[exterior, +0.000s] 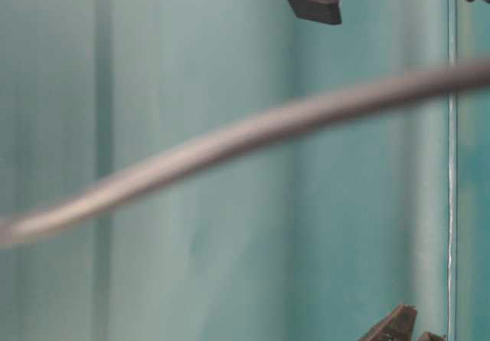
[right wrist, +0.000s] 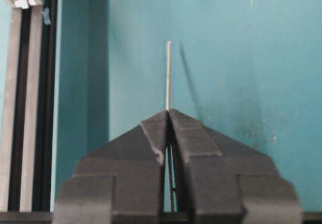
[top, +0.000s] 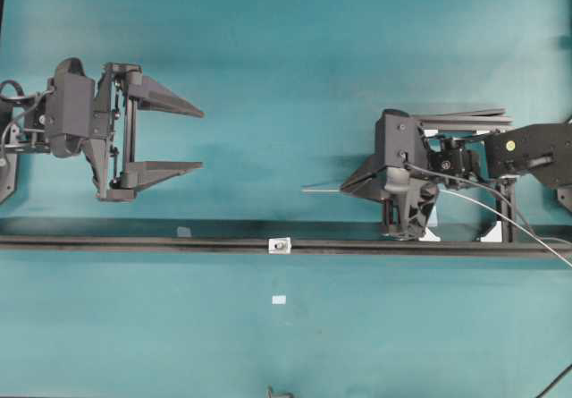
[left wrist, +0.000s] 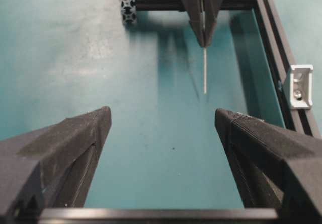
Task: Insert the wire through the hole in the metal fitting marked with a red label.
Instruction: 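Lower the right gripper onto the grey wire and close on it, then lift the wire with the right gripper and swing it toward the rail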
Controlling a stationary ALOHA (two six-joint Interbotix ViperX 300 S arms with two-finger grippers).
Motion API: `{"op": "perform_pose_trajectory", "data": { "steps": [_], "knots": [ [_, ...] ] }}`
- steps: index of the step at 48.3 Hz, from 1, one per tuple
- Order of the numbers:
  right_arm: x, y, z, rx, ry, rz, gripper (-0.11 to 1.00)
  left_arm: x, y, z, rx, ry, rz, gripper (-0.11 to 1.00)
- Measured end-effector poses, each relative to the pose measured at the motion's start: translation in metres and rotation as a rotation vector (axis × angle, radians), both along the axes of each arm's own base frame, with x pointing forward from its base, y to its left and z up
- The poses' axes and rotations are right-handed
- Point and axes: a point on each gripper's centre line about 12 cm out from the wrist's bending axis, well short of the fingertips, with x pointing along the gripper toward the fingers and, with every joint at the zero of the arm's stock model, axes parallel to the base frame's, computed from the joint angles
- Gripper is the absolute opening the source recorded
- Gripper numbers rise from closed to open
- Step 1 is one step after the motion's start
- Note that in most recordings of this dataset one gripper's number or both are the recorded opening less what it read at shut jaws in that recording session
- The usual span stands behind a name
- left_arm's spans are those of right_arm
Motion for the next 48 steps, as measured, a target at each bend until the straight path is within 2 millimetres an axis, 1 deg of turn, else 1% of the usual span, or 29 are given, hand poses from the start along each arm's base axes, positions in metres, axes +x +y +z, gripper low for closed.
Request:
{"op": "perform_pose_trajectory", "data": {
  "steps": [29,33,48],
  "knots": [
    [-0.001,0.001,0.001,-0.006,0.006,0.008,-0.01,0.000,0.000,0.000,-0.001,0.000,0.001,0.71],
    [-0.002,0.002,0.008,-0.012,0.001,0.016,-0.01,0.000,0.000,0.000,-0.001,0.000,0.001,0.71],
    [-0.009,0.001,0.047,-0.066,-0.054,0.065,-0.01,0.000,0.000,0.000,-0.001,0.000,0.001,0.71]
  ]
}}
